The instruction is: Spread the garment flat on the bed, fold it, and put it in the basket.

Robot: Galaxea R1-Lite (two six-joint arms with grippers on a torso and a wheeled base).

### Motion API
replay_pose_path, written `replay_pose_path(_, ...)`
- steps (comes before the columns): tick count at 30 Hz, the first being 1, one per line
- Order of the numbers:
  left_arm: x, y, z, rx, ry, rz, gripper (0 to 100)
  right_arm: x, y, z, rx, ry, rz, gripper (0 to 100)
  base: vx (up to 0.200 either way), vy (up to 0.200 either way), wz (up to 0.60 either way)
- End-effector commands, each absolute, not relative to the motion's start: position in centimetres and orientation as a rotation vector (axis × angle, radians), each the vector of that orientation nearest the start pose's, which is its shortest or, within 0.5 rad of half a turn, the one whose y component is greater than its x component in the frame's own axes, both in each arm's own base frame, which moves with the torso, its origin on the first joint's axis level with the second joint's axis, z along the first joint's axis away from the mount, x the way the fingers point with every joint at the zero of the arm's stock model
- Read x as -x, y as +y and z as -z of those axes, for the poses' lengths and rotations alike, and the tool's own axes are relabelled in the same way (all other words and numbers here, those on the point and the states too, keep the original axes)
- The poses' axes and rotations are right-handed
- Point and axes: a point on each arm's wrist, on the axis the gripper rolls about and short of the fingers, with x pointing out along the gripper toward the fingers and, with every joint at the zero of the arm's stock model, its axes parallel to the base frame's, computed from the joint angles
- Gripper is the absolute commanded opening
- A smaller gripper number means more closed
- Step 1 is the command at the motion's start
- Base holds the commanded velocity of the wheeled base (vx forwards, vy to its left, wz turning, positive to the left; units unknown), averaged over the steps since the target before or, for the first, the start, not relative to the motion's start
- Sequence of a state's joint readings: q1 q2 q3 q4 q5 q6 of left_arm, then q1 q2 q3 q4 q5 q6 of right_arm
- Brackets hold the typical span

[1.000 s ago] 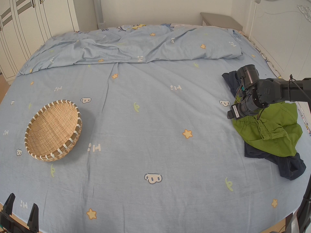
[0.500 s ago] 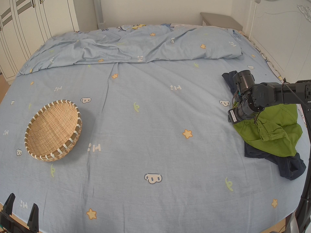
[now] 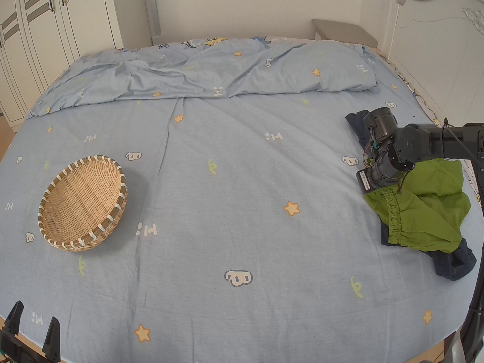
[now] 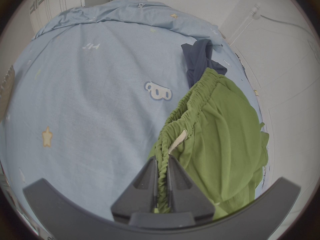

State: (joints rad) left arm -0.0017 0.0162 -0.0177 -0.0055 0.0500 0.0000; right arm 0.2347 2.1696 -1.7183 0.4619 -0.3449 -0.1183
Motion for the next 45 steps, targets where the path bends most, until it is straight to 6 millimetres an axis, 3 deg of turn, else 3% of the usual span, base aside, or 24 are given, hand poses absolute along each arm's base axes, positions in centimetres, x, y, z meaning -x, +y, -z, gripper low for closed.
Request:
replay_pose_path(1, 2.3, 0.1, -7.6, 0.000, -0.006, -0.049, 100, -38.9, 8.3, -20.3, 0.278, 0.829, 0.049, 0, 0.000, 0.000, 0.00)
replay_pose_path(8, 2.3, 0.1, -7.6, 0.002, -0.006, -0.049, 100, -34.3, 9.1, -26.5, -0.003, 0.831, -0.140, 0, 0.000, 0.000, 0.00)
replay_pose_path(10, 2.3, 0.1, -7.6, 0.000, -0.006, -0.049, 100, -33.9, 9.3, -26.8, -0.016, 0.831, -0.155, 0, 0.000, 0.000, 0.00)
replay_pose_path(11, 2.3, 0.1, -7.6, 0.000, -0.006, -0.049, 100, -32.2, 10.6, -28.1, -0.072, 0.834, -0.242, 0, 0.000, 0.000, 0.00)
replay_pose_path(13, 2.3, 0.1, -7.6, 0.000, -0.006, -0.049, 100, -31.7, 11.2, -28.6, -0.102, 0.827, -0.290, 0, 0.000, 0.000, 0.00)
replay_pose_path(18, 2.3, 0.1, -7.6, 0.002, -0.006, -0.049, 100, -29.7, 15.4, -31.8, -0.231, 0.769, -0.421, 0, 0.000, 0.000, 0.00)
replay_pose_path(23, 2.3, 0.1, -7.6, 0.000, -0.006, -0.049, 100, -28.5, 19.9, -29.6, -0.241, 0.910, -0.475, 0, 0.000, 0.000, 0.00)
replay_pose_path(24, 2.3, 0.1, -7.6, 0.000, -0.006, -0.049, 100, -28.2, 21.9, -28.4, -0.242, 0.960, -0.486, 0, 0.000, 0.000, 0.00)
replay_pose_path(26, 2.3, 0.1, -7.6, 0.000, -0.006, -0.049, 100, -27.2, 24.1, -27.7, -0.231, 0.994, -0.527, 0, 0.000, 0.000, 0.00)
replay_pose_path(34, 2.3, 0.1, -7.6, 0.000, -0.006, -0.049, 100, -24.2, 30.9, -25.5, -0.222, 1.005, -0.630, 0, 0.000, 0.000, 0.00)
replay_pose_path(40, 2.3, 0.1, -7.6, 0.000, -0.006, -0.049, 100, -23.8, 32.5, -25.4, -0.260, 0.934, -0.609, 0, 0.000, 0.000, 0.00)
replay_pose_path(45, 2.3, 0.1, -7.6, 0.000, -0.006, -0.049, 100, -24.0, 33.7, -24.1, -0.254, 0.947, -0.615, 0, 0.000, 0.000, 0.00)
